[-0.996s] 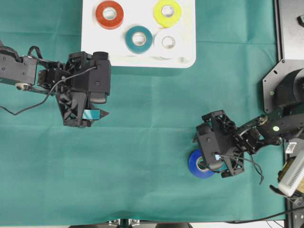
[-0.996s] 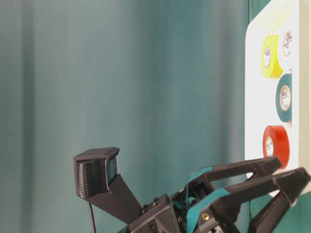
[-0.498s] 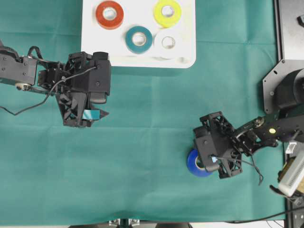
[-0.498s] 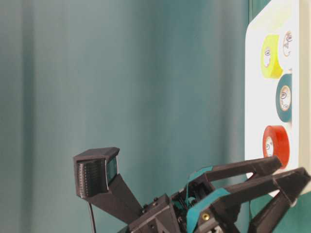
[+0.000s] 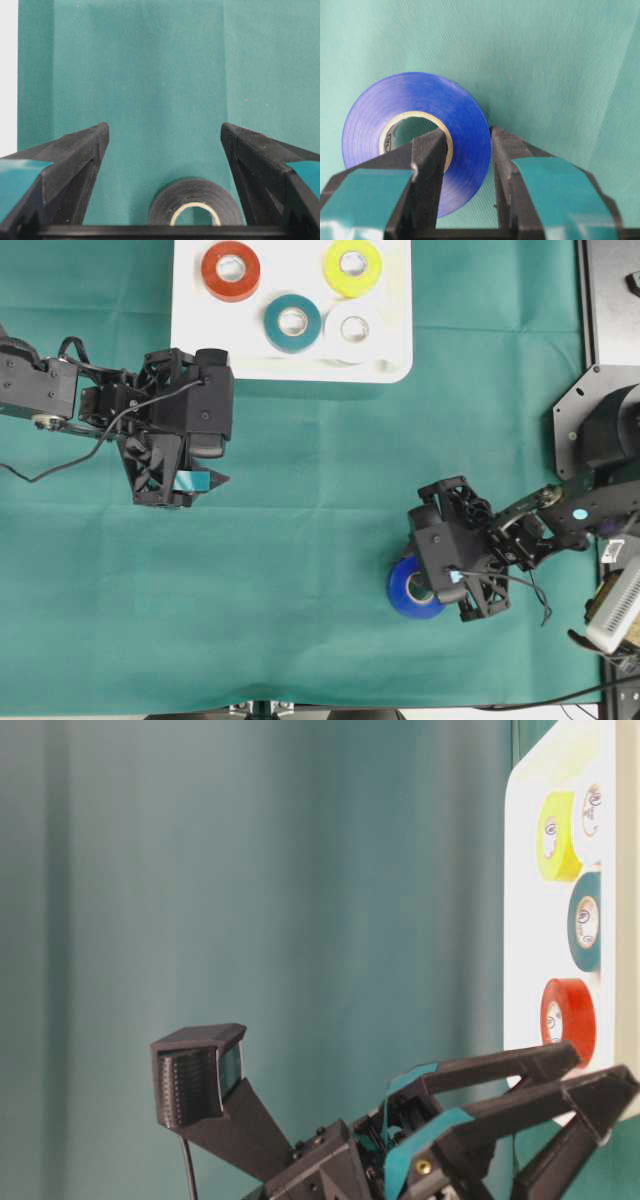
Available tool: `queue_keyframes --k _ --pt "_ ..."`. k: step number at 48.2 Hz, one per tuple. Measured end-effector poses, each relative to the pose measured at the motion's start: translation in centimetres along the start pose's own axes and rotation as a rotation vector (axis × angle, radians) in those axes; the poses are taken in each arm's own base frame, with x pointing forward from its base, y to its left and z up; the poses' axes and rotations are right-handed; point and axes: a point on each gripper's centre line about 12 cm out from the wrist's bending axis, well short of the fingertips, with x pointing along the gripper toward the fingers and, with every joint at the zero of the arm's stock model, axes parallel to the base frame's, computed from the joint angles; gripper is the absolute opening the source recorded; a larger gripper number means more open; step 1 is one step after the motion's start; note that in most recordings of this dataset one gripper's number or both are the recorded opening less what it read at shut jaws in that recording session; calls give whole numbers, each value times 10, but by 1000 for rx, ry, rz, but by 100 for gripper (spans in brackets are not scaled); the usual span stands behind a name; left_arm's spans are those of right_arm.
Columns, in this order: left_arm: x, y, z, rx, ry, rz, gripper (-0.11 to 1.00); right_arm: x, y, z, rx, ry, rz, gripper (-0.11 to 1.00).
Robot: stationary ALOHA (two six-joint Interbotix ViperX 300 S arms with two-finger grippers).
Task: Put the tape alternately from left to right into the white case.
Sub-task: 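Grasp the blue tape with the right gripper, then lift the blue tape and carry it into the tray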
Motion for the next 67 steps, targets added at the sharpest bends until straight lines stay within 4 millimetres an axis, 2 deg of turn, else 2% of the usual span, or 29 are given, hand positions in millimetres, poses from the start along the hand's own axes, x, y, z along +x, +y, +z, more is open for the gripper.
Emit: queue_keyframes --k 14,24,33,47,67 --pt "0 -5 0 9 2 -8 78 -26 9 27 6 -108 39 26" --pt "0 -8 0 15 0 -13 78 -26 6 28 12 -104 26 26" --pt "0 -8 -1 15 2 -13 78 -28 -5 38 46 -125 3 26" --pt "0 -8 -1 16 2 -14 78 -30 -42 56 109 -168 -82 26" --pt "0 -9 0 19 1 -15 78 -24 -109 79 94 -185 -253 26"
